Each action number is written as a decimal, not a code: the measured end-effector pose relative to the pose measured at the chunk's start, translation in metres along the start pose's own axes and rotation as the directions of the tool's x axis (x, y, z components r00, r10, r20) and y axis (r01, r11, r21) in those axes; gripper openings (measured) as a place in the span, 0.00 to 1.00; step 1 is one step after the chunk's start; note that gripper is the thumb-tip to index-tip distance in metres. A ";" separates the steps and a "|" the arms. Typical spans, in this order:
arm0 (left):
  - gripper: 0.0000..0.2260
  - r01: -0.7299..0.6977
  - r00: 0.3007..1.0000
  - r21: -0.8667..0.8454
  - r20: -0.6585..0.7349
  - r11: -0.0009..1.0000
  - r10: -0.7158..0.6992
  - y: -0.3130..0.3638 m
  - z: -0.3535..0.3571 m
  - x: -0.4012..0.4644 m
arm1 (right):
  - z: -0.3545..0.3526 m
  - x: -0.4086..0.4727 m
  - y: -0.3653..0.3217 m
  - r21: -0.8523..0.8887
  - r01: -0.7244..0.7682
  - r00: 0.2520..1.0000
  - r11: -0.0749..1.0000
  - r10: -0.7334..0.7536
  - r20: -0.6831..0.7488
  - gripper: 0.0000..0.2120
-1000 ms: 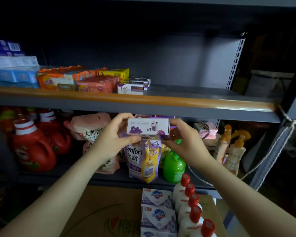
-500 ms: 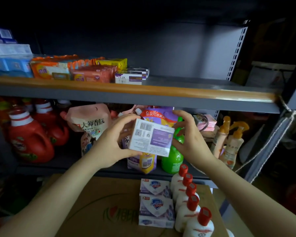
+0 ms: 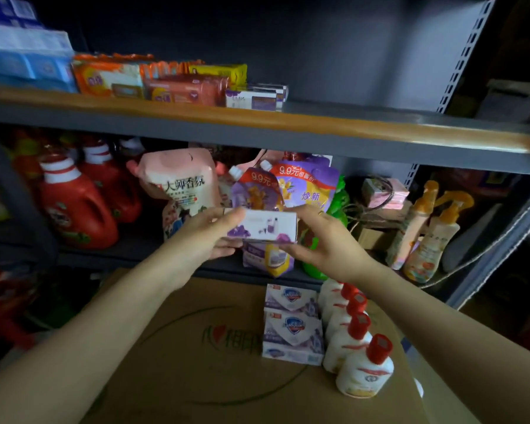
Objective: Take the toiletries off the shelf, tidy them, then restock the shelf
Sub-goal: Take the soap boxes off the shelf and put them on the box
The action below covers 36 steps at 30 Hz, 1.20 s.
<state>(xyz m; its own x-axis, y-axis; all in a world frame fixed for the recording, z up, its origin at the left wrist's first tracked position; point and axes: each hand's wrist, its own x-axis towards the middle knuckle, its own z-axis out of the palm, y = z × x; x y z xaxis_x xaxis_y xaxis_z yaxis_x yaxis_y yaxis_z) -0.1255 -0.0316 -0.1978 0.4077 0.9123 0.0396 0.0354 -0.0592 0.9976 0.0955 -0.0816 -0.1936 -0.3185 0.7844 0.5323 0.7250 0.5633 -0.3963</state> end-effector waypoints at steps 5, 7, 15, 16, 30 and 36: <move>0.33 -0.003 0.997 -0.015 0.075 1.000 0.004 -0.013 -0.016 -0.004 | 0.014 0.008 -0.007 0.706 -0.473 0.863 0.527 0.438 0.251 0.01; 0.37 -0.102 0.993 0.054 0.057 0.993 0.099 -0.024 -0.019 -0.006 | 0.023 0.010 -0.008 0.772 -0.562 0.772 0.297 0.523 0.361 0.02; 0.48 -0.034 0.998 0.220 0.057 0.975 0.022 -0.062 -0.038 -0.001 | 0.047 0.008 -0.009 0.551 -0.829 0.510 0.089 0.522 0.683 0.11; 0.49 0.003 0.999 0.247 0.035 0.969 -0.012 -0.070 -0.040 -0.001 | 0.049 0.007 -0.007 0.484 -0.854 0.500 0.193 0.562 0.659 0.13; 0.43 0.144 0.985 0.487 0.013 0.862 -0.172 -0.147 -0.021 0.006 | 0.021 -0.012 0.014 0.299 -0.751 0.654 0.589 0.597 0.465 0.05; 0.40 0.113 0.965 0.661 0.105 0.741 -0.241 -0.139 -0.021 0.002 | 0.007 -0.015 0.027 0.310 -0.693 0.705 0.651 0.524 0.478 0.07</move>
<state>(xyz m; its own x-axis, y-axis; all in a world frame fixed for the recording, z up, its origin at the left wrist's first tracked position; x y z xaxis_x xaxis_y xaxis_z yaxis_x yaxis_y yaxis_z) -0.1491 -0.0131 -0.3357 0.4804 0.8520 -0.2079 0.6759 -0.2086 0.7069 0.1152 -0.0765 -0.2176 -0.1367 0.9722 -0.1898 0.5034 -0.0969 -0.8586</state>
